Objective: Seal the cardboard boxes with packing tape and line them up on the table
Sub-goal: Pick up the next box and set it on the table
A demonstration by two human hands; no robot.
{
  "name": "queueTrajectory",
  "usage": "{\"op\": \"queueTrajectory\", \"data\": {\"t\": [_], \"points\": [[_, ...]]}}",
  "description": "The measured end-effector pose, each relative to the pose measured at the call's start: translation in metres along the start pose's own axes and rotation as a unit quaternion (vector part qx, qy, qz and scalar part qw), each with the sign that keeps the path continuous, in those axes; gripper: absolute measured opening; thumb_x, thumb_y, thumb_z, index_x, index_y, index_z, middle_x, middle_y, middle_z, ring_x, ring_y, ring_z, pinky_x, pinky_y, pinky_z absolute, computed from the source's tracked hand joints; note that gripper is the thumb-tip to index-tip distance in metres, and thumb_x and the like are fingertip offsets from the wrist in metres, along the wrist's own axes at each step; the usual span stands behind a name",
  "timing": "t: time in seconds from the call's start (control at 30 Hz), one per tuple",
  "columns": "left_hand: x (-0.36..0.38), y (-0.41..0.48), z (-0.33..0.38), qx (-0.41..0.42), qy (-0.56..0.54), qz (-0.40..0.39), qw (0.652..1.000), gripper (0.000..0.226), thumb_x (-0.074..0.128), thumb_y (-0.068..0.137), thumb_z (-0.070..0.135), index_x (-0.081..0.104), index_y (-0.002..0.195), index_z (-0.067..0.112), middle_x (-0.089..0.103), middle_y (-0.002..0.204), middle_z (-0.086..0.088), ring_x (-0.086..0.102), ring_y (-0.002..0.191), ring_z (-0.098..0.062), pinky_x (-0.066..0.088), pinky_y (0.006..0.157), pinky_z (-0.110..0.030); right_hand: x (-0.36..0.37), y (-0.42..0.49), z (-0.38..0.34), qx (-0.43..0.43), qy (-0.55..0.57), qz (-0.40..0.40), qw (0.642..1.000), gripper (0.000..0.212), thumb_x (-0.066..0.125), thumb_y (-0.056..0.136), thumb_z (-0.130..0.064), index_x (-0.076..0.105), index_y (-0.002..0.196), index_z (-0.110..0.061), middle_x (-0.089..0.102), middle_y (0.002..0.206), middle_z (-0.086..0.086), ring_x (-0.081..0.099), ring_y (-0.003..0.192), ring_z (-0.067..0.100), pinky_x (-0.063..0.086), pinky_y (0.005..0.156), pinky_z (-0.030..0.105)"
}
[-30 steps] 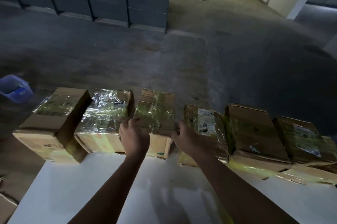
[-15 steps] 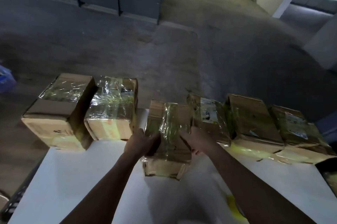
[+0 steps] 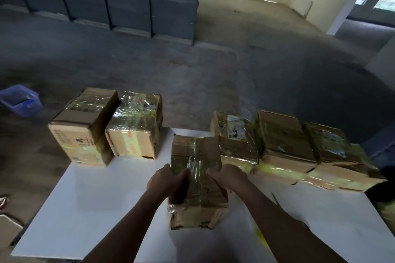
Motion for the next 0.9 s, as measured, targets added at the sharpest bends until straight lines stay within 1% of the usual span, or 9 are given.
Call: {"op": "queueTrajectory", "data": {"t": [0.07,0.13,0.27,0.43,0.53,0.63,0.73,0.8,0.9], "points": [[0.006,-0.021,0.001,-0.003,0.010,0.002,1.000,0.063,0.040,0.082,0.076,0.060,0.099,0.019,0.069,0.087,0.003,0.066,0.078,-0.013,0.058,0.078,-0.037,0.003,-0.007,0.008,-0.019,-0.004,-0.002,1.000,0.055,0.040,0.092,-0.063,0.061,0.090,-0.012,0.067,0.090,0.011,0.066,0.098,0.029,0.040,0.071,0.026],[0.008,-0.037,-0.005,-0.029,0.012,0.018,0.999,0.062,0.040,0.085,0.073,0.058,0.104,0.017,0.069,0.094,0.001,0.066,0.083,-0.015,0.057,0.080,-0.037,0.008,-0.011,0.012,-0.034,0.002,-0.003,0.999,0.053,0.041,0.092,-0.062,0.060,0.100,-0.013,0.068,0.103,0.013,0.066,0.099,0.030,0.043,0.074,0.028],[-0.001,-0.075,-0.003,-0.064,0.050,0.123,0.989,0.055,0.048,0.090,0.060,0.047,0.116,0.012,0.057,0.113,-0.006,0.060,0.100,-0.026,0.050,0.083,-0.038,0.020,-0.024,0.012,-0.070,0.022,0.012,0.997,0.059,0.046,0.092,-0.057,0.061,0.117,-0.005,0.065,0.118,0.016,0.061,0.109,0.031,0.046,0.087,0.032],[0.002,-0.106,0.013,-0.053,0.147,0.142,0.977,0.043,0.047,0.096,0.036,0.041,0.130,0.010,0.046,0.123,-0.014,0.048,0.115,-0.030,0.045,0.089,-0.041,0.041,-0.043,0.008,-0.105,0.025,-0.015,0.994,0.044,0.039,0.098,-0.043,0.060,0.115,-0.008,0.063,0.108,0.012,0.060,0.108,0.031,0.045,0.084,0.032],[0.011,-0.110,0.011,-0.083,0.167,0.092,0.978,0.071,0.038,0.094,0.060,0.036,0.136,0.003,0.039,0.135,-0.025,0.044,0.123,-0.038,0.043,0.095,-0.043,0.035,-0.059,0.001,-0.137,0.061,0.027,0.988,0.038,0.033,0.102,-0.030,0.059,0.122,-0.009,0.061,0.117,0.017,0.057,0.113,0.034,0.046,0.088,0.036],[0.014,-0.107,-0.001,-0.111,0.143,0.055,0.982,0.102,0.037,0.084,0.076,0.017,0.148,-0.001,0.011,0.153,-0.034,0.024,0.139,-0.045,0.033,0.108,-0.050,0.024,-0.080,-0.012,-0.157,0.101,0.093,0.978,0.041,0.041,0.100,-0.032,0.052,0.126,-0.002,0.061,0.118,0.017,0.059,0.108,0.033,0.041,0.079,0.031],[0.004,-0.092,-0.021,-0.084,0.113,0.057,0.988,0.134,0.024,0.054,0.101,0.026,0.148,0.006,0.019,0.155,-0.026,0.019,0.141,-0.044,0.030,0.110,-0.057,0.024,-0.090,-0.032,-0.220,0.089,0.142,0.961,0.046,0.040,0.099,-0.040,0.059,0.117,-0.002,0.060,0.114,0.015,0.060,0.100,0.029,0.040,0.075,0.028],[-0.006,-0.079,-0.043,-0.065,0.065,0.075,0.993,0.135,0.023,0.044,0.105,0.032,0.145,0.015,0.038,0.147,-0.019,0.031,0.136,-0.040,0.036,0.106,-0.055,0.029,-0.091,-0.046,-0.243,0.097,0.131,0.956,0.042,0.041,0.100,-0.037,0.064,0.101,-0.001,0.059,0.106,0.015,0.059,0.095,0.031,0.037,0.071,0.028],[-0.023,-0.080,-0.054,-0.044,-0.009,0.054,0.998,0.106,0.041,0.065,0.091,0.039,0.142,0.018,0.046,0.142,-0.016,0.037,0.133,-0.037,0.037,0.106,-0.052,0.037,-0.087,-0.066,-0.262,0.119,0.114,0.951,0.034,0.048,0.099,-0.029,0.058,0.077,-0.005,0.047,0.091,0.010,0.052,0.083,0.026,0.029,0.069,0.025]]}}
Point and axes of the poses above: each hand's wrist, its own y-axis towards the middle knuckle, its own x-axis out of the palm, z = x × y, the point moved 9 cm from there along y, towards the middle knuckle
